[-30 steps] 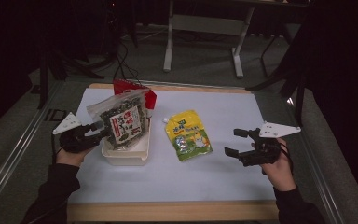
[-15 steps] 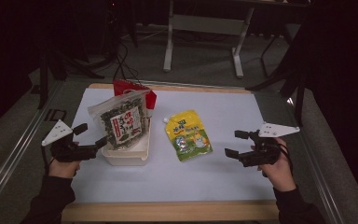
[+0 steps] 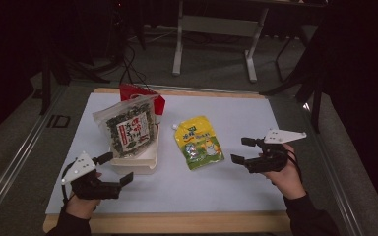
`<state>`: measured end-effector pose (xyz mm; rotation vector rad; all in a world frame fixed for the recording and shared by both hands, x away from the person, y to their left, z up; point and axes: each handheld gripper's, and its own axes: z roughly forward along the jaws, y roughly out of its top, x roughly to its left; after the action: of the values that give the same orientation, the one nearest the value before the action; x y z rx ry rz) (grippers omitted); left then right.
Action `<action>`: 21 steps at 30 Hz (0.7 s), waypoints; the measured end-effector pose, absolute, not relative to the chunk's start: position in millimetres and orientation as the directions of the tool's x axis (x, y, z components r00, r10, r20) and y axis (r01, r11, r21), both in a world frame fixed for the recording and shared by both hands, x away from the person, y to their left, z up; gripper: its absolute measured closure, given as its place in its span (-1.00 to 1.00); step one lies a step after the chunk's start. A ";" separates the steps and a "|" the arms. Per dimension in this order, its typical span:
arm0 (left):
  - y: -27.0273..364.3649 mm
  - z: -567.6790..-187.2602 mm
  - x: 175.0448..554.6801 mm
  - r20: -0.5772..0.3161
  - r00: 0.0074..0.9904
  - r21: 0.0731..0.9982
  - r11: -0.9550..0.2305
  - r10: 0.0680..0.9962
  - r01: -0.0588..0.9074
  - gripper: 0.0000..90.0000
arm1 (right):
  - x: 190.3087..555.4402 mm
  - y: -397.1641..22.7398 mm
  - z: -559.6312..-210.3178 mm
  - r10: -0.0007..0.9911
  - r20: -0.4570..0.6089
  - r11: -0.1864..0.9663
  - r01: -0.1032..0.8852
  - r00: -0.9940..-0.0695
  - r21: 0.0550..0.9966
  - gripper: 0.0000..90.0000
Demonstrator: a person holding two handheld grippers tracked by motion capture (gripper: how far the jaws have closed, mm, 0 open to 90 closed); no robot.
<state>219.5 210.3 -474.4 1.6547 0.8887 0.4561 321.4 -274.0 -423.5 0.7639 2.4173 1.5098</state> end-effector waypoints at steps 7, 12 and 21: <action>177.9 -486.9 216.7 -0.130 0.720 0.946 -0.133 0.681 0.297 -0.96 | 330.5 -259.9 -425.1 0.504 0.066 0.380 0.290 -0.861 0.878 -0.12; 162.6 -499.8 218.3 -0.145 0.747 0.938 -0.151 0.649 0.313 -0.96 | 345.7 -247.0 -428.8 0.501 0.072 0.370 0.289 -0.862 0.883 0.02; 144.5 -514.0 216.3 -0.111 0.769 0.936 -0.194 0.630 0.294 -0.96 | 378.4 -217.1 -445.0 0.504 0.062 0.407 0.300 -0.862 0.863 0.21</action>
<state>216.3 144.5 -514.0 1.7881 0.7196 0.3556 378.4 -217.1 -445.0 0.7118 2.4537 1.4391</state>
